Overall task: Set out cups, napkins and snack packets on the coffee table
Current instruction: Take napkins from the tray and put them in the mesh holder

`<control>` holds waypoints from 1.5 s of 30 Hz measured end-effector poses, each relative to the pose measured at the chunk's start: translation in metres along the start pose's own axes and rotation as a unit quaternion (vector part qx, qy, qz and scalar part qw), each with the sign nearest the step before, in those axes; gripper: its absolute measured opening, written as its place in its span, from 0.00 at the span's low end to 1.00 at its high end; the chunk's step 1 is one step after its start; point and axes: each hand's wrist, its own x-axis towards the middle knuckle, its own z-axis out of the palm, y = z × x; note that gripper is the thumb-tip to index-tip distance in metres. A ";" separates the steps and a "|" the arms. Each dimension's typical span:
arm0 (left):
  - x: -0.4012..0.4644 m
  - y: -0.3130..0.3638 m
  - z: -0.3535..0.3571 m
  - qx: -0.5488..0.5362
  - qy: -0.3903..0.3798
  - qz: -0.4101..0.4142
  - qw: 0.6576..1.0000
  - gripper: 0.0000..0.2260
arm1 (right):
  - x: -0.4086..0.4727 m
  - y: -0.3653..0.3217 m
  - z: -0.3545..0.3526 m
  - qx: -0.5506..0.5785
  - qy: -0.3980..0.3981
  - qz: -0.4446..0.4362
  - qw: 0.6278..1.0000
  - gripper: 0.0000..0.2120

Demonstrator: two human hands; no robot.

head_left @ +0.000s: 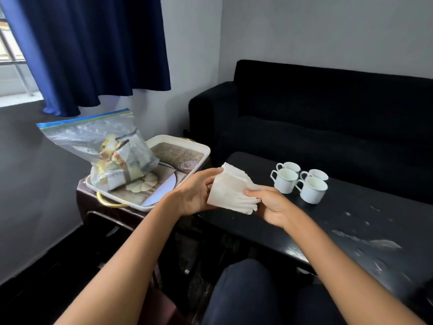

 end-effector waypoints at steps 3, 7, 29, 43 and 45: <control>0.001 -0.003 0.008 0.021 -0.027 -0.005 0.999 0.17 | -0.010 0.003 -0.009 0.036 -0.004 0.004 0.999 0.07; 0.004 -0.010 0.021 0.074 -0.014 -0.036 0.996 0.10 | -0.017 0.008 -0.010 0.066 0.006 -0.010 0.998 0.06; 0.012 -0.007 0.023 -0.007 0.022 -0.028 0.999 0.16 | -0.027 0.004 0.001 -0.068 0.245 -0.339 0.906 0.06; 0.010 -0.008 0.024 0.020 0.010 -0.017 1.000 0.14 | -0.020 -0.009 0.019 -0.142 0.137 -0.201 0.960 0.04; 0.011 -0.008 0.024 0.017 0.027 -0.007 0.999 0.14 | -0.014 -0.006 0.021 -0.156 0.179 -0.206 0.949 0.03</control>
